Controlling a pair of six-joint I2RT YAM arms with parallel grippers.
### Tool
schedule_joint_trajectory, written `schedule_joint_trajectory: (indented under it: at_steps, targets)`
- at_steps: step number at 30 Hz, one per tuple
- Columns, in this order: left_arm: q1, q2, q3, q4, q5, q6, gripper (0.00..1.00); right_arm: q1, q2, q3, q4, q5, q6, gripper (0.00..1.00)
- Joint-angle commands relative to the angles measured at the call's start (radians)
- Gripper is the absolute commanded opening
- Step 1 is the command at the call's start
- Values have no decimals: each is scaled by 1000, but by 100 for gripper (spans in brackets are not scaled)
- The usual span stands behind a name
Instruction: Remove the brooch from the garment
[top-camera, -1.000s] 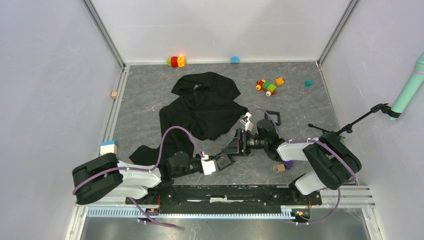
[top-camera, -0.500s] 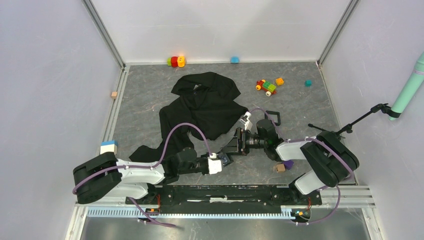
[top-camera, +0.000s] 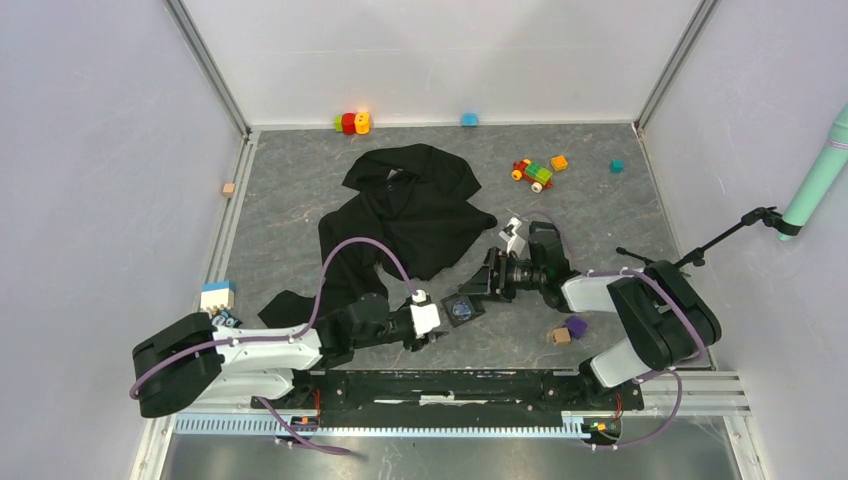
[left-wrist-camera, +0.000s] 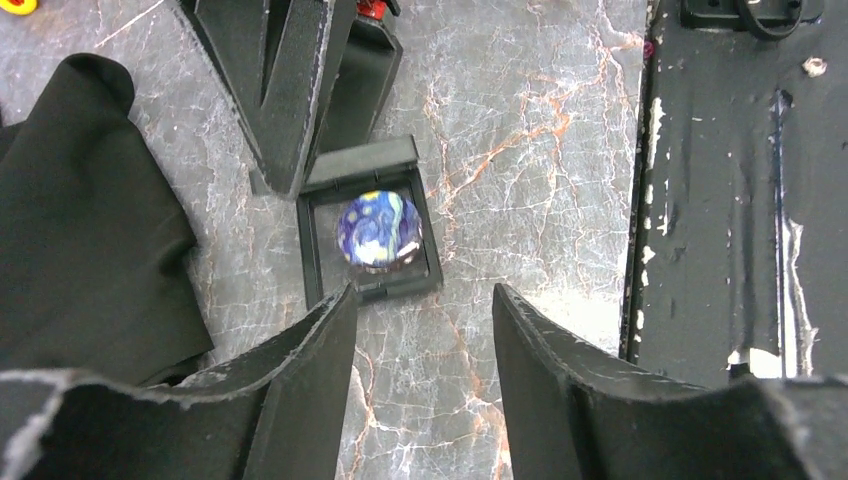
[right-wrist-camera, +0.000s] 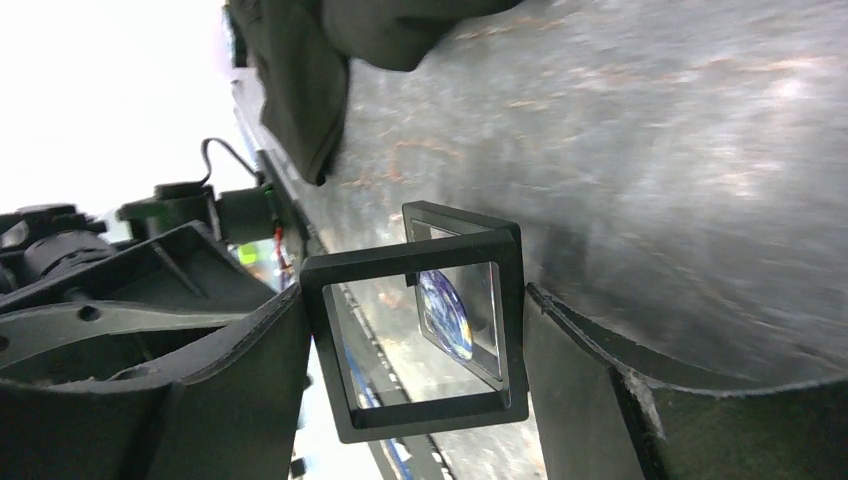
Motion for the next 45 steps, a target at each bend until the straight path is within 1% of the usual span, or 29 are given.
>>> schedule_joint_trajectory:
  at_steps: [1,5,9,10,12,15,17,19,22,24,26,28,29,31,33,35,37,39,41,43,45]
  targets:
    - [-3,-32,30,-18,-46,-82,60,-87,-40,53,-199,44,-208,62]
    - [-3,-57,37,-48,-72,-81,61,-167,-91,83,-391,159,-400,62]
    - [-4,-78,26,-46,-126,-92,61,-214,-147,92,-510,311,-507,63]
    - [-4,-82,26,-46,-151,-103,63,-219,-166,93,-532,345,-525,64]
    - [-3,-88,33,-61,-280,-157,69,-222,-206,95,-575,435,-550,64]
    - [-3,-108,46,-96,-352,-201,77,-222,-283,81,-609,579,-578,66]
    - [-2,-115,44,-97,-374,-231,82,-222,-328,64,-616,671,-589,69]
    - [-2,-117,50,-109,-373,-241,82,-222,-359,49,-618,736,-592,74]
    - [0,-105,64,-130,-378,-246,83,-222,-377,38,-614,809,-588,88]
    - [1,-92,77,-151,-384,-246,83,-222,-373,42,-613,831,-588,95]
    - [1,-83,86,-168,-386,-246,83,-221,-370,55,-619,837,-592,98]
    - [2,-83,89,-178,-385,-245,85,-223,-378,69,-621,835,-598,98]
    - [4,-85,89,-181,-390,-246,87,-222,-388,75,-618,837,-598,98]
    - [15,-92,89,-188,-408,-287,92,-222,-425,75,-599,844,-602,98]
    - [45,-97,92,-210,-395,-310,95,-222,-469,68,-574,860,-605,98]
    - [100,-107,91,-221,-364,-342,99,-222,-513,61,-545,867,-626,98]
    - [161,-120,85,-232,-346,-378,100,-223,-544,50,-522,880,-656,98]
    - [203,-136,92,-279,-395,-416,100,-221,-590,16,-434,877,-703,98]
    - [239,-166,111,-321,-473,-458,100,-222,-664,-67,-290,880,-732,97]
    - [289,-214,123,-342,-493,-485,100,-222,-725,-149,-135,909,-749,96]
    - [362,-261,135,-358,-496,-503,100,-223,-754,-203,-36,955,-782,95]
